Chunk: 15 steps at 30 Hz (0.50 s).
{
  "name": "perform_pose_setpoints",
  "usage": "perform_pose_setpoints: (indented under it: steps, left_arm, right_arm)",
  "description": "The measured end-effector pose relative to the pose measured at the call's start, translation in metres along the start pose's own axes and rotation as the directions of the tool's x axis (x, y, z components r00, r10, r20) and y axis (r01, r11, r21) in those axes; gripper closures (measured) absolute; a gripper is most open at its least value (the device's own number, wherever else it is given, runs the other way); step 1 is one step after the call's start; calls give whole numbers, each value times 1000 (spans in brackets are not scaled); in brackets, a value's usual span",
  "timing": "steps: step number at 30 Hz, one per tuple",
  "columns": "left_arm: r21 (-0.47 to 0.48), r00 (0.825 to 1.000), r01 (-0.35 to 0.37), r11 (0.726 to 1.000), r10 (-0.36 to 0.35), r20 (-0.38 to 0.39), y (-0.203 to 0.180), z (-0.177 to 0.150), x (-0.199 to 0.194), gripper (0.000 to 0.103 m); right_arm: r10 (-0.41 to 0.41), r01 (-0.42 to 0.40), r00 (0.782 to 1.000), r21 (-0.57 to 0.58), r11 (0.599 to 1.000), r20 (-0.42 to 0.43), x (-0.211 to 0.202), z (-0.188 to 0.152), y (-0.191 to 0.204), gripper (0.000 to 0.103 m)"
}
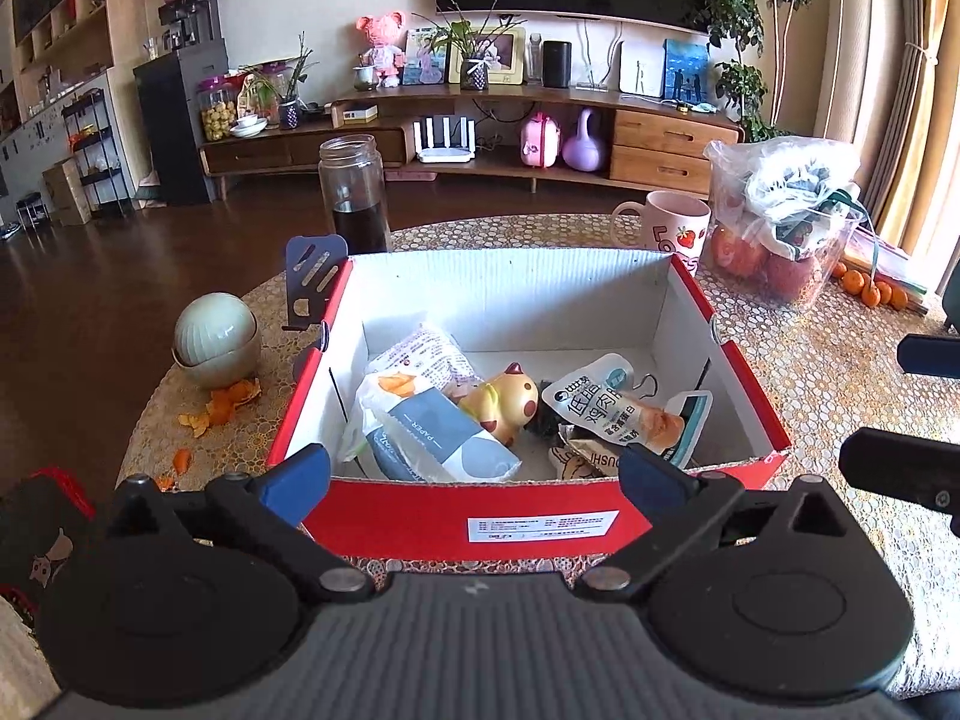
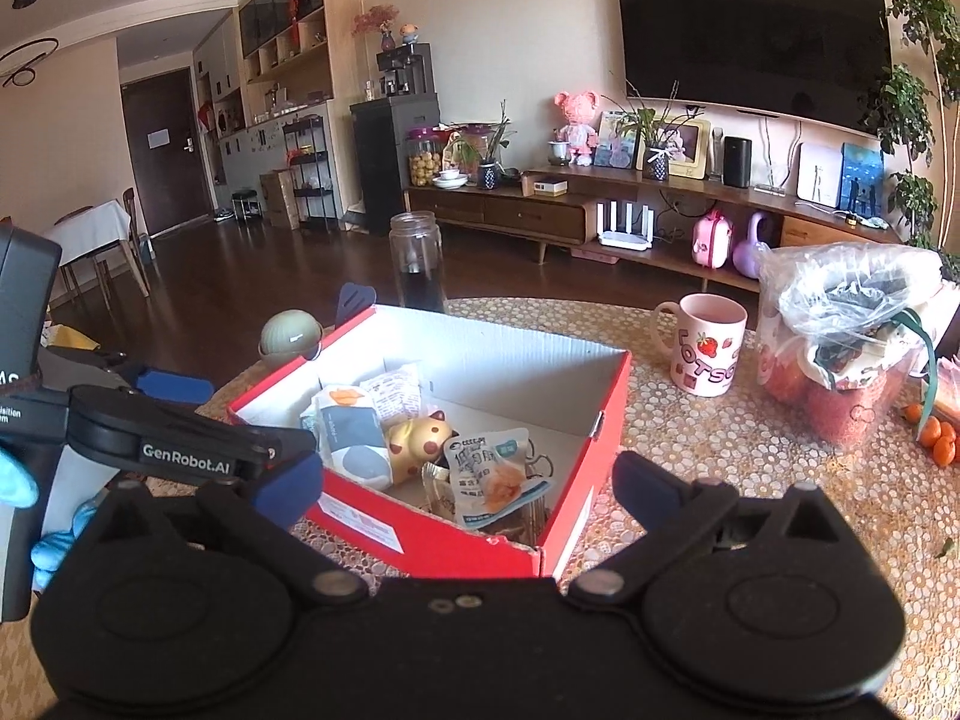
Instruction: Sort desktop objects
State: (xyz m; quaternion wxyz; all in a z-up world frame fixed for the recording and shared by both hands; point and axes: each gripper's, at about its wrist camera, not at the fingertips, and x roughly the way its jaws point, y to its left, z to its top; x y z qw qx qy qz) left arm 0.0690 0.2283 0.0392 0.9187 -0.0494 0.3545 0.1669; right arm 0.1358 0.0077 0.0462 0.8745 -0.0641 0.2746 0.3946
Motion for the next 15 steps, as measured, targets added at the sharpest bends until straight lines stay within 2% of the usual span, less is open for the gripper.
perform_pose_setpoints:
  steps: [13, 15]
  left_arm:
    - [44, 1000, 22, 999, -22, 1, -14, -5, -1, 0]
    - [42, 999, 47, 998, -47, -9, -16, -6, -1, 0]
  right_arm:
    - [-22, 23, 999, 52, 998, -23, 3, -14, -14, 0]
    - [-24, 26, 999, 57, 998, -25, 3, -15, -15, 0]
